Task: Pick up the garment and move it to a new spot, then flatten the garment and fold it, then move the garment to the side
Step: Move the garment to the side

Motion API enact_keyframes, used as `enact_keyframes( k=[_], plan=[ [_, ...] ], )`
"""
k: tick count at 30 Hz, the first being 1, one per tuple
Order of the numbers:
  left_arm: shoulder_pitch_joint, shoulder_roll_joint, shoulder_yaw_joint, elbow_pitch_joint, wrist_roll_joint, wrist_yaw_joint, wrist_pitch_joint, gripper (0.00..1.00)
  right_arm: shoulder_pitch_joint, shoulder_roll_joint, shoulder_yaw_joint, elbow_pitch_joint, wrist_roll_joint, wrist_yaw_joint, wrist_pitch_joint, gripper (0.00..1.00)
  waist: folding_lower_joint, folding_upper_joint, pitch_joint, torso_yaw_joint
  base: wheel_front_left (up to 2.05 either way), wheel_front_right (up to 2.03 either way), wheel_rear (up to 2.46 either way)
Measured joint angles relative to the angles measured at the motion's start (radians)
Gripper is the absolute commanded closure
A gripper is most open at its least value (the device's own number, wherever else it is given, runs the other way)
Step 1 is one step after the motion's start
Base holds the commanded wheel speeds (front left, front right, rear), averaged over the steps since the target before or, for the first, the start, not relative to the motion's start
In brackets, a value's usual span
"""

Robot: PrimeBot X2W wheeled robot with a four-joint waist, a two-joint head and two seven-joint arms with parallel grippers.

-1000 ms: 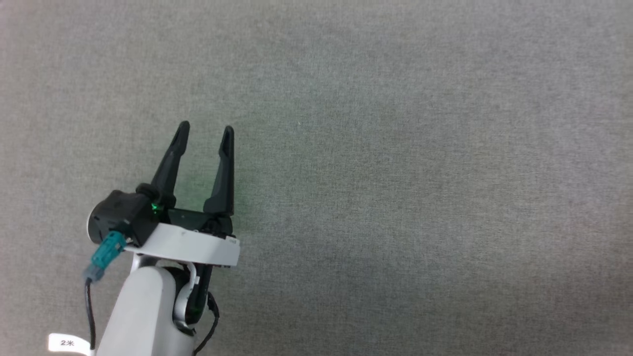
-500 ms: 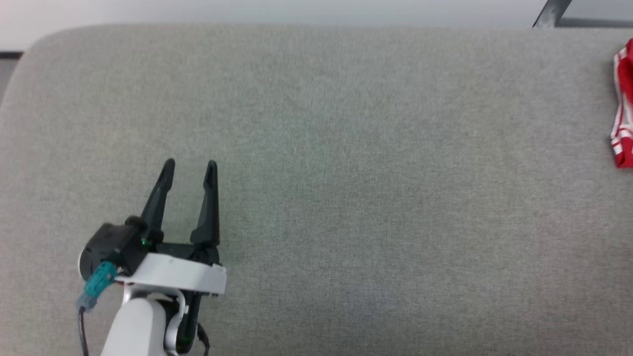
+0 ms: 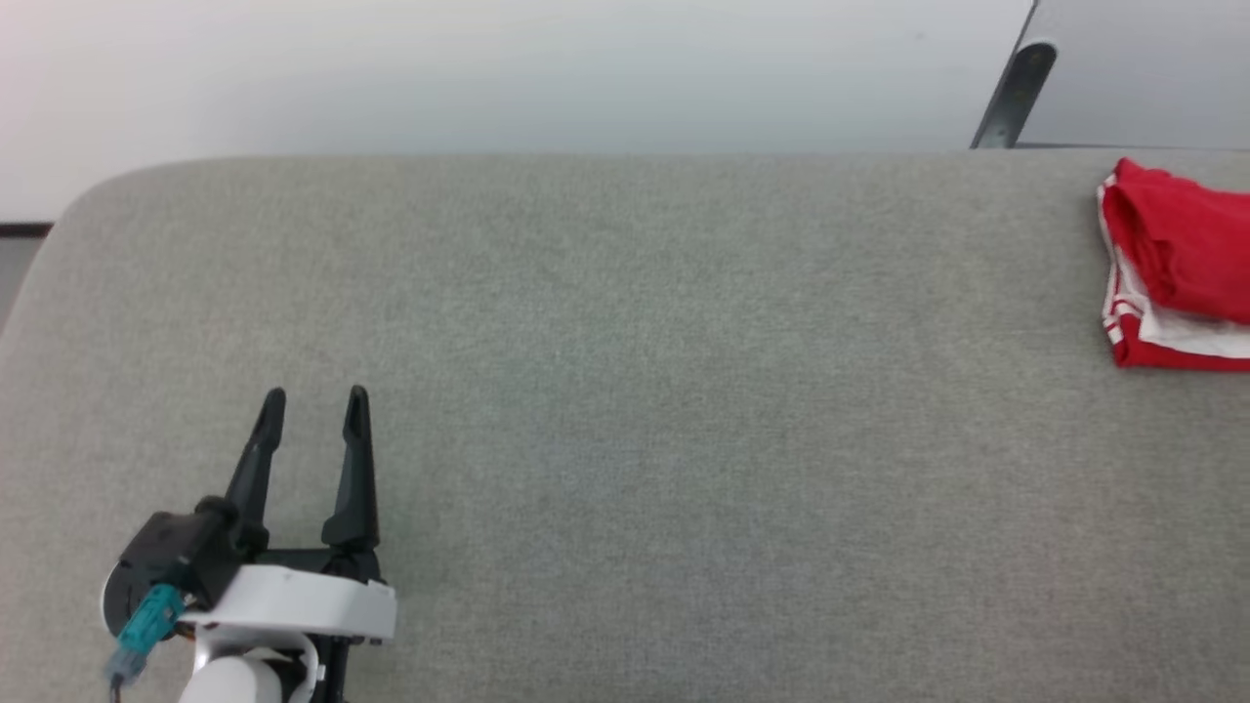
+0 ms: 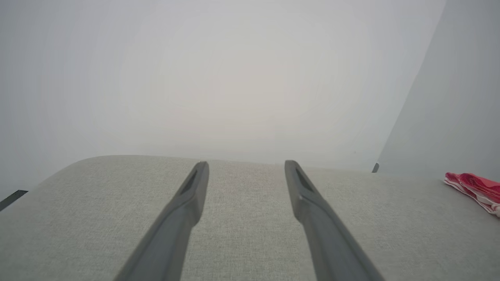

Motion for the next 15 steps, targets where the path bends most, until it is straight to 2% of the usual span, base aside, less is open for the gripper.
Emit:
enact_keyframes(
  k=[8, 15],
  plan=[
    [0.019, 0.001, 0.028, 0.0, 0.01, 0.0, 0.0, 0.0, 0.306, 0.167, -0.206, -0.311, -0.063, 0.0, 0.0, 0.0, 0.0001, -0.0001, -0.044, -0.032, 0.0, 0.0, 0.0],
    [0.026, 0.001, 0.044, 0.028, 0.016, 0.0, 0.0, 0.0, 0.481, 0.284, -0.262, -0.444, -0.121, 0.0, 0.0, 0.0, 0.0, -0.0001, -0.069, -0.046, 0.0, 0.0, 0.0]
  ],
)
